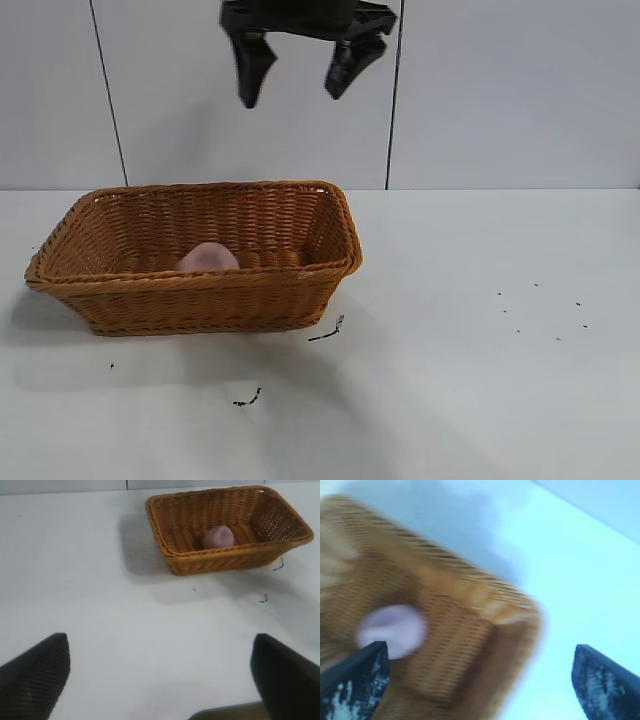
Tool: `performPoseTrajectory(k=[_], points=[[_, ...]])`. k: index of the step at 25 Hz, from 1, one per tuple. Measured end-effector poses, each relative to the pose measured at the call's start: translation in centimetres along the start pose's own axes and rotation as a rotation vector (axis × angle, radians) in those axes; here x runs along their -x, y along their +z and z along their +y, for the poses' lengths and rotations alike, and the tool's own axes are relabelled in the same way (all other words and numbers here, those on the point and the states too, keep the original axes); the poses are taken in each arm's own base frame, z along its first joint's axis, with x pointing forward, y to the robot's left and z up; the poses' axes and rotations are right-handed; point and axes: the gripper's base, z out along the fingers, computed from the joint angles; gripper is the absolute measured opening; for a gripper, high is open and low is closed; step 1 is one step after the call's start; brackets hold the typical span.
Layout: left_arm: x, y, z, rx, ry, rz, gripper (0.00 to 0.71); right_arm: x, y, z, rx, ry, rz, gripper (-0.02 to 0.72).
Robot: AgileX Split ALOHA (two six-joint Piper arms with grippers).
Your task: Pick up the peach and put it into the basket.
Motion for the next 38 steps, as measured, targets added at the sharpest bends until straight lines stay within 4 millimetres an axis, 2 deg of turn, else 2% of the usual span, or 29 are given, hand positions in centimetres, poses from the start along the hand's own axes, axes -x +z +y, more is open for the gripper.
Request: performPoseTrajectory(k=[2, 4, 6, 10, 14, 17, 20, 23, 27, 30, 33, 38], points=[[0.0, 0.0, 0.0, 0.0, 0.0, 0.0, 0.694, -0.2, -0.1, -3.4, -0.018, 0.065, 0.0, 0.695], [0.0, 0.0, 0.0, 0.0, 0.0, 0.0, 0.694, -0.4, -0.2, -5.6, -0.018, 0.115, -0.001, 0.695], [0.0, 0.0, 0.0, 0.0, 0.0, 0.0, 0.694, -0.6, -0.4, -7.0, -0.023, 0.139, -0.004, 0.695], [0.0, 0.0, 0.0, 0.0, 0.0, 0.0, 0.694, -0.8, -2.3, -7.2, -0.031, 0.14, -0.011, 0.695], [0.0, 0.0, 0.0, 0.0, 0.0, 0.0, 0.694, -1.8, -6.2, -6.7, -0.038, 0.135, -0.009, 0.695], [0.0, 0.0, 0.0, 0.0, 0.0, 0.0, 0.694, -3.9, -9.7, -6.2, -0.038, 0.136, 0.012, 0.695], [0.0, 0.0, 0.0, 0.0, 0.0, 0.0, 0.694, -7.0, -13.4, -5.3, -0.036, 0.137, 0.034, 0.695], [0.0, 0.0, 0.0, 0.0, 0.0, 0.0, 0.694, -11.2, -17.6, -4.3, -0.036, 0.137, 0.039, 0.695], [0.0, 0.0, 0.0, 0.0, 0.0, 0.0, 0.694, -18.0, -21.3, -2.9, -0.035, 0.138, 0.054, 0.695], [0.0, 0.0, 0.0, 0.0, 0.0, 0.0, 0.694, -23.6, -22.7, -1.9, -0.034, 0.139, 0.068, 0.696], [0.0, 0.0, 0.0, 0.0, 0.0, 0.0, 0.694, -29.3, -23.2, -0.9, -0.033, 0.135, 0.06, 0.696], [0.0, 0.0, 0.0, 0.0, 0.0, 0.0, 0.694, -36.5, -23.2, 0.3, -0.053, 0.118, -0.134, 0.696]])
